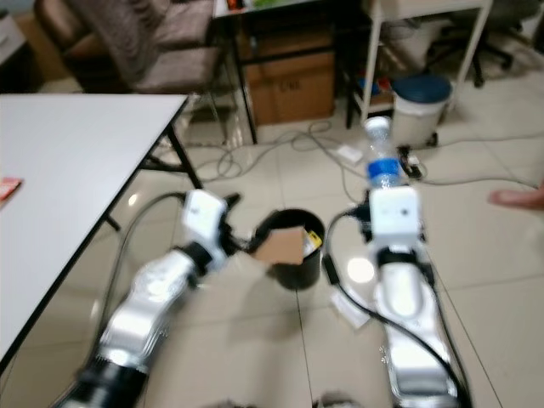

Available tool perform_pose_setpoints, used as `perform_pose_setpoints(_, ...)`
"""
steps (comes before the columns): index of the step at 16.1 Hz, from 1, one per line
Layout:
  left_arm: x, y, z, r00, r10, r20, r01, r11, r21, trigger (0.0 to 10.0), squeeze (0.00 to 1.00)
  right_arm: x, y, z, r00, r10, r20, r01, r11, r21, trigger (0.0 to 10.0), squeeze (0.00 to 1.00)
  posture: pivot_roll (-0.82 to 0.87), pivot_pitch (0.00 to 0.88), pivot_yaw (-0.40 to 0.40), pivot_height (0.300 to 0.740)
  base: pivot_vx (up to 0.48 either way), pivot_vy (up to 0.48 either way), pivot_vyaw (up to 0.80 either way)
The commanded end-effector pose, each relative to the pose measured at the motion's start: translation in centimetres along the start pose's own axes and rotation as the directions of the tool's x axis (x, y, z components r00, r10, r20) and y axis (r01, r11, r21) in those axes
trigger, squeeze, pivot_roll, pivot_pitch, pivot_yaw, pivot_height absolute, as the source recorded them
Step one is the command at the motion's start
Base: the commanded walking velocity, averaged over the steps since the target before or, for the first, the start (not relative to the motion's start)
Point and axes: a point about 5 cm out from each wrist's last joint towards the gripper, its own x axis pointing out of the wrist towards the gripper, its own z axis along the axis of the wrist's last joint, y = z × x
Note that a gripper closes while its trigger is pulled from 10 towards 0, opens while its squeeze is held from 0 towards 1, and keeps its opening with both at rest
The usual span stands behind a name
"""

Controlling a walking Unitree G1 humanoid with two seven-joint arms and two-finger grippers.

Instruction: Picking trash to rubbish bin

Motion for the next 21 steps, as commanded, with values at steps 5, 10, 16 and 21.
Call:
perform_pose_setpoints(5, -0.56, 0.88, -0.13, 0.999, 0.026, -0.019, -0.026, 0.999, 0.024, 10.0, 0.0, -0.22, 0.64, 0.41, 1.0, 0.018, 0.012, -0.019, 1.0, 0.019, 10.0, 0.0, -0.14, 0.136, 0.105, 0.74, 0.281, 0.0, -0.54)
perform_pose_setpoints(10, -0.62, 0.81, -0.24, 0.999, 0.025, -0.026, -0.025, 0.999, 0.024, 10.0, 0.0, -0.33, 0.74, 0.36, 1.0, 0.022, 0.007, -0.022, 0.999, 0.025, 10.0, 0.0, -0.14, 0.14, 0.107, 0.74, 0.259, 0.0, -0.66)
perform_pose_setpoints(16, -0.57, 0.74, -0.25, 0.999, 0.024, -0.029, -0.023, 0.999, 0.026, 10.0, 0.0, -0.34, 0.73, 0.47, 1.0, 0.024, 0.016, -0.024, 1.0, 0.018, 10.0, 0.0, -0.14, 0.144, 0.107, 0.74, 0.243, 0.0, -0.31)
perform_pose_setpoints(21, -0.46, 0.76, -0.19, 0.999, 0.025, -0.028, -0.024, 0.999, 0.026, 10.0, 0.0, -0.28, 0.97, 0.74, 0.999, 0.036, 0.032, -0.036, 0.999, -0.005, 10.0, 0.0, -0.14, 0.143, 0.107, 0.74, 0.241, 0.0, 0.32)
